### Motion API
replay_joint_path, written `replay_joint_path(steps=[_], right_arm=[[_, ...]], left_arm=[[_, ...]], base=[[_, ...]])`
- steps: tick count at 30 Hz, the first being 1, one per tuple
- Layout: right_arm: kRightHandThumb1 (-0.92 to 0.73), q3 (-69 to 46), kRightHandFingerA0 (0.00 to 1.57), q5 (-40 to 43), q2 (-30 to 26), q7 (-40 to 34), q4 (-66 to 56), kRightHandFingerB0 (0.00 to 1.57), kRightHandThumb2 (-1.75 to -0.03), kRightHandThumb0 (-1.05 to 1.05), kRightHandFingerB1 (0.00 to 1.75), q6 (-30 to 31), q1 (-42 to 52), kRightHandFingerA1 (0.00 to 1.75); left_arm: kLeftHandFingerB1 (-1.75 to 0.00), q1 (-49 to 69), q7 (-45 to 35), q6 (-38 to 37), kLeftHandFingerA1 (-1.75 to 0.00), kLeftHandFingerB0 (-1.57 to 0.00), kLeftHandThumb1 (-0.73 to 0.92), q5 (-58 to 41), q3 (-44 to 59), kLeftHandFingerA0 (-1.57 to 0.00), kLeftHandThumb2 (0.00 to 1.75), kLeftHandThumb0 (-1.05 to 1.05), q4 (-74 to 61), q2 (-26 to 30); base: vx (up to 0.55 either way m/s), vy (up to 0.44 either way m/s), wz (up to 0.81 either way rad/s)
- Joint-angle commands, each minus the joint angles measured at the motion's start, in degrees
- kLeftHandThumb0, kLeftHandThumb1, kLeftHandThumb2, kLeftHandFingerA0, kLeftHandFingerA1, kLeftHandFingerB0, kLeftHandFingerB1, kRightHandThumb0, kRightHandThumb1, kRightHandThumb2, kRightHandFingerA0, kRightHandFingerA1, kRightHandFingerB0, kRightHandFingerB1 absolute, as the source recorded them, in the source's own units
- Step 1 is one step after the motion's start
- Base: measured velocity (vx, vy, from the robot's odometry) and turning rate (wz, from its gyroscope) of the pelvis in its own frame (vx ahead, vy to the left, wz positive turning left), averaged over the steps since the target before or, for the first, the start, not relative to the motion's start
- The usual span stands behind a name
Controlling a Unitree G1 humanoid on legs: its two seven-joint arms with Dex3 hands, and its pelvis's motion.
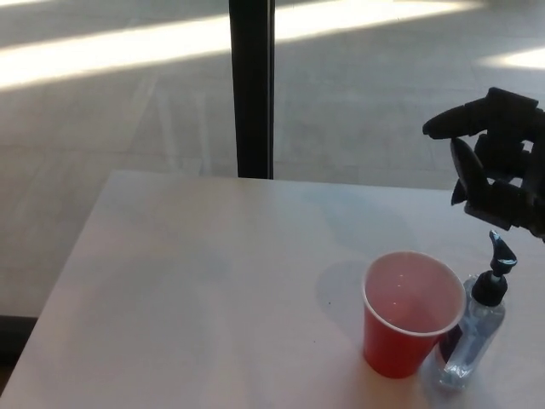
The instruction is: The robot uses its right hand fist to press the hand soap kept in the middle of the table to get liquid hand soap out
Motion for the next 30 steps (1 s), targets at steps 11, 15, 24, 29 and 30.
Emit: replay_joint_path(steps=[11,15,24,29,30], right_arm=[[-0.8,-10.8,0.81,7.8,-6.2,3.4,-1.1,0.75,-0.76,-0.2,0.82,11.4,-7.6,1.74],[-0.83,-15.6,0.86,9.4,-9.0,3.3,-1.8,0.73,-0.7,-0.21,0.76,12.9,-8.5,1.73],[-0.85,-26.1,0.88,9.2,-14.8,1.0,0.3,0.7,-0.69,-0.16,0.75,13.4,-6.8,1.69],[-0.84,-32.6,0.84,9.4,-18.1,0.5,4.4,0.7,-0.66,-0.15,0.73,11.5,-5.3,1.7],[-0.79,-34.3,0.87,10.0,-18.9,0.6,5.2,0.72,-0.68,-0.2,0.74,11.5,-4.8,1.69]], left_arm=[[-0.82,0.8,0.7,-0.2,-0.94,-0.49,0.71,0.1,-0.1,-0.64,1.1,-0.31,0.5,0.4],[-0.83,0.7,0.7,-0.5,-0.97,-0.51,0.71,-0.1,0.2,-0.65,1.1,-0.32,1.3,0.4],[-0.84,1.2,-0.4,-0.9,-0.98,-0.49,0.7,-0.6,0.4,-0.64,1.12,-0.32,0.7,0.5],[-0.85,1.3,-0.6,-1.6,-0.98,-0.52,0.7,-0.1,0.1,-0.64,1.13,-0.32,1.0,0.5],[-0.85,1.5,-0.6,-1.6,-0.98,-0.51,0.7,0.0,0.0,-0.65,1.12,-0.32,0.7,0.5]], base=[[0.0,0.0,0.0],[0.0,0.0,0.0],[0.0,0.0,0.0],[0.0,0.0,0.0],[0.0,0.0,0.0]])
